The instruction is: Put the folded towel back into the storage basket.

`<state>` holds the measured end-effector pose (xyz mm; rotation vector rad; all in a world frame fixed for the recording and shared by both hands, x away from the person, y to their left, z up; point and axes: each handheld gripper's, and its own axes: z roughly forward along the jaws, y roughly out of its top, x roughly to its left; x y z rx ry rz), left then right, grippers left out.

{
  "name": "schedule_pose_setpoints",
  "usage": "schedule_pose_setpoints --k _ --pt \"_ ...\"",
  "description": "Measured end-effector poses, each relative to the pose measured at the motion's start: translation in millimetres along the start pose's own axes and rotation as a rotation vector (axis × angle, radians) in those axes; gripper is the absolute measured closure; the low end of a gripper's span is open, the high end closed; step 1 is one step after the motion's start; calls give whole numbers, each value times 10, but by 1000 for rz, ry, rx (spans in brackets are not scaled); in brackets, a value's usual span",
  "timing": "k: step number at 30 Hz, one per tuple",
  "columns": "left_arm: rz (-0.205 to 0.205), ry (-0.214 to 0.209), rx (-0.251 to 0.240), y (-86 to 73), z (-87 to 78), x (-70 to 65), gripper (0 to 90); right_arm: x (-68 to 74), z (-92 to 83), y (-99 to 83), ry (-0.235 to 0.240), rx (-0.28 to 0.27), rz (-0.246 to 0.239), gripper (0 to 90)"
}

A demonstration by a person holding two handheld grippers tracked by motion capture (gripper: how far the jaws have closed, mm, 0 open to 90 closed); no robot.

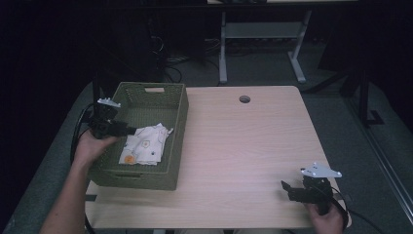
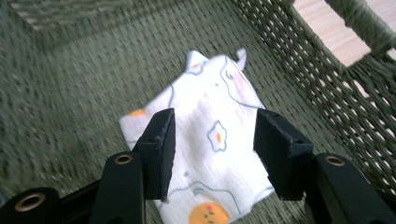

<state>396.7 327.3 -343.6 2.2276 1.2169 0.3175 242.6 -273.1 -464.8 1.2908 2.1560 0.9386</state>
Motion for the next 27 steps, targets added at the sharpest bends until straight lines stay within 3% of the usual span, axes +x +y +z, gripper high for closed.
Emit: schedule_pose_setpoints --k 8,20,27 --pt "10 -55 15 -41 38 -61 493 26 15 11 2 2 -9 148" --pt "42 -120 -59 76 -39 -311 465 34 27 11 6 13 -11 148" --pt "51 -143 -66 152 -26 -403 457 33 21 10 8 10 -12 148"
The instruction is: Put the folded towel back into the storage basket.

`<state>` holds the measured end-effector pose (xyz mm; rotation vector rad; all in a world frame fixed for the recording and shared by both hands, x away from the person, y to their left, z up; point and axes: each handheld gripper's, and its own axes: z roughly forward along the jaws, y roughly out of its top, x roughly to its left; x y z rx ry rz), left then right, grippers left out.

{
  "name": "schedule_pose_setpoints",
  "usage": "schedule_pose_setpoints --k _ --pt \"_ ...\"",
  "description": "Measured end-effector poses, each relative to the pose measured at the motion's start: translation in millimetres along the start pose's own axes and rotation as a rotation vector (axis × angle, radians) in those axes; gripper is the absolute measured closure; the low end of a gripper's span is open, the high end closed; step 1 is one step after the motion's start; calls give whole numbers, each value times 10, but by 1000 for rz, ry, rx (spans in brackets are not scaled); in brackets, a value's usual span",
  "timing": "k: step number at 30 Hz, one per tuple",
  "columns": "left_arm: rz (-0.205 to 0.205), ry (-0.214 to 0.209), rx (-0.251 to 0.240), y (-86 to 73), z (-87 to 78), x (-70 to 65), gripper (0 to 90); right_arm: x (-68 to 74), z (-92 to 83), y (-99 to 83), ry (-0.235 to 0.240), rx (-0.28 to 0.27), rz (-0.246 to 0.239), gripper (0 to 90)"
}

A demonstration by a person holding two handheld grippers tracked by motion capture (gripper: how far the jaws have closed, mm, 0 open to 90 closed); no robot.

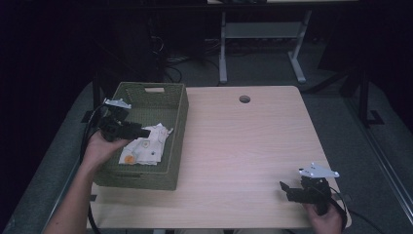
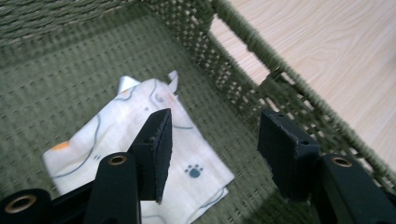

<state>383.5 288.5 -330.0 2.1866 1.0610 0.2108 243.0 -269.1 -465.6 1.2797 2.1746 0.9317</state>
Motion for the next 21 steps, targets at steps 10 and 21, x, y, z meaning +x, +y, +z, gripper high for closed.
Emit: schedule_pose_setpoints --k 10,21 --pt "37 -35 -17 193 46 -210 451 -10 -14 3 5 -5 -1 148" --pt "75 -71 -28 388 107 -440 441 0 -16 4 11 -2 -13 148"
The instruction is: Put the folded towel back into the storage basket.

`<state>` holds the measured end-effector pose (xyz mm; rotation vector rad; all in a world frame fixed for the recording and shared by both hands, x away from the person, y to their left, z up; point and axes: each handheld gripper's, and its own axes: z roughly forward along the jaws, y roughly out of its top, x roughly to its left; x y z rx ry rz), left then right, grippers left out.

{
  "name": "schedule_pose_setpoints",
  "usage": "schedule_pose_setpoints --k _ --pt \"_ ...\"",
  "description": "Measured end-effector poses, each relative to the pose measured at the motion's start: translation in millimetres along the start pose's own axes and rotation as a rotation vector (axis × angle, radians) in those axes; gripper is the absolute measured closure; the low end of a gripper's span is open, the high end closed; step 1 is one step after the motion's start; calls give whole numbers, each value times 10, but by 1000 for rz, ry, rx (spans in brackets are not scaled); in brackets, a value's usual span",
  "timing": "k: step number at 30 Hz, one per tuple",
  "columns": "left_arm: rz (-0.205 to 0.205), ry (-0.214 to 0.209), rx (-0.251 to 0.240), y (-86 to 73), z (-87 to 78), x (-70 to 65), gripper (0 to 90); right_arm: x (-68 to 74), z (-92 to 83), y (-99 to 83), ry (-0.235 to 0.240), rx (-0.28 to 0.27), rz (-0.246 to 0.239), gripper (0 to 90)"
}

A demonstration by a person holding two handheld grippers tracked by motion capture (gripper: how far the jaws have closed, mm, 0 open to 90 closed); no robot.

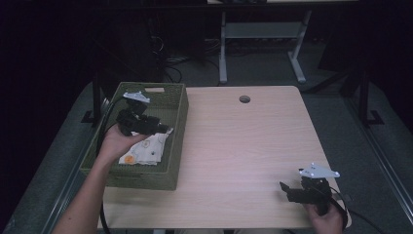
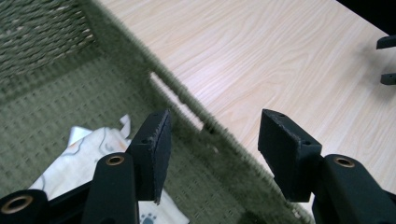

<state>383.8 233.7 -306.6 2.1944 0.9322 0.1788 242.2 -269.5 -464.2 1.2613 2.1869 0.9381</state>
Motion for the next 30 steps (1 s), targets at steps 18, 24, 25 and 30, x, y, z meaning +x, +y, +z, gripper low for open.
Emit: schedule_pose_setpoints --k 18,24,25,30 --pt "28 -30 -14 176 137 -224 416 4 -7 9 6 -2 -6 148" --pt "67 -49 1 249 255 -410 396 -8 -17 11 7 -8 -8 147" --pt "71 -53 2 260 277 -439 395 -12 -18 10 7 -9 -10 148" --pt "96 -76 2 329 375 -577 392 -21 -26 8 7 -8 -3 147"
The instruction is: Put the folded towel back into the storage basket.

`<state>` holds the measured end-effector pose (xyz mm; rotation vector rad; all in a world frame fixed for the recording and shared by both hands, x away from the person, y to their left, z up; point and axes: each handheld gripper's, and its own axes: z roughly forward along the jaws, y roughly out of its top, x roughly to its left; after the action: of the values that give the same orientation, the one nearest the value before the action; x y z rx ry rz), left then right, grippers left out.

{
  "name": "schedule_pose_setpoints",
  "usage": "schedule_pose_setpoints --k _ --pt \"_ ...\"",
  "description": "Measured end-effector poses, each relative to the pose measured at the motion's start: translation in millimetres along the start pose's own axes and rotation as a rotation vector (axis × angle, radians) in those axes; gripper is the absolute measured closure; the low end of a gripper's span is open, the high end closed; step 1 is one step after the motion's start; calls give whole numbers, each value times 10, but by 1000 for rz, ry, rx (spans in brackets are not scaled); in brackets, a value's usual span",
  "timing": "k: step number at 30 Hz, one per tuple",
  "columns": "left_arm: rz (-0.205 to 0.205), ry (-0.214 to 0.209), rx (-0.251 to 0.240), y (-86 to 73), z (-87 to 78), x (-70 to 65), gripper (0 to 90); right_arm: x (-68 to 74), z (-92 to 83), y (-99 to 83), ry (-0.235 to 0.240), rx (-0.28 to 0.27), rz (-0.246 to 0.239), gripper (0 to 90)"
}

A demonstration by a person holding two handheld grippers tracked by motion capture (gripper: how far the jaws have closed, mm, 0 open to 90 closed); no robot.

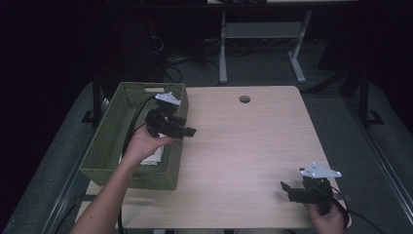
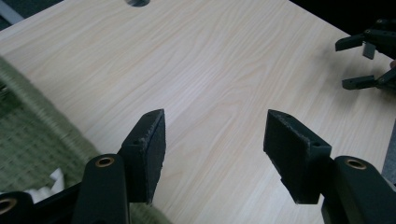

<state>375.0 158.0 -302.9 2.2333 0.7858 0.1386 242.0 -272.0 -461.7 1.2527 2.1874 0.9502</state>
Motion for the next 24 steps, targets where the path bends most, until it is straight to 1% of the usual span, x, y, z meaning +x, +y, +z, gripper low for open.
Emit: schedule_pose_setpoints --k 2,3,5,6,9,10,11,14,17,18,20,22,24 --pt "2 -4 -1 15 25 -24 392 -4 -1 1 1 -2 0 147" --pt "10 -13 2 41 74 -63 391 -6 -1 1 2 -2 0 147" --pt "26 -19 17 66 116 -89 387 -8 -1 0 2 -3 1 147" --pt "18 -23 10 78 144 -115 386 -8 -2 1 3 -3 3 148" --pt "29 -32 11 116 205 -173 385 -14 -9 1 3 -5 2 147" --pt "29 -32 11 116 205 -173 384 -16 -11 0 3 -6 4 147" --pt "30 -38 10 139 251 -209 382 -19 -12 0 3 -6 6 148" --pt "39 -49 19 160 324 -251 381 -25 -17 -1 2 -8 5 147" --pt "26 -64 13 161 426 -299 380 -31 -23 -2 2 -10 6 147" --pt "26 -64 13 161 426 -299 379 -31 -23 -2 2 -10 6 147" --pt "26 -69 19 162 492 -324 376 -43 -28 -2 0 -15 1 147" --pt "38 -76 33 174 581 -370 375 -45 -32 -3 1 -14 6 147" --pt "37 -80 31 177 606 -385 372 -51 -35 -5 1 -15 6 147"
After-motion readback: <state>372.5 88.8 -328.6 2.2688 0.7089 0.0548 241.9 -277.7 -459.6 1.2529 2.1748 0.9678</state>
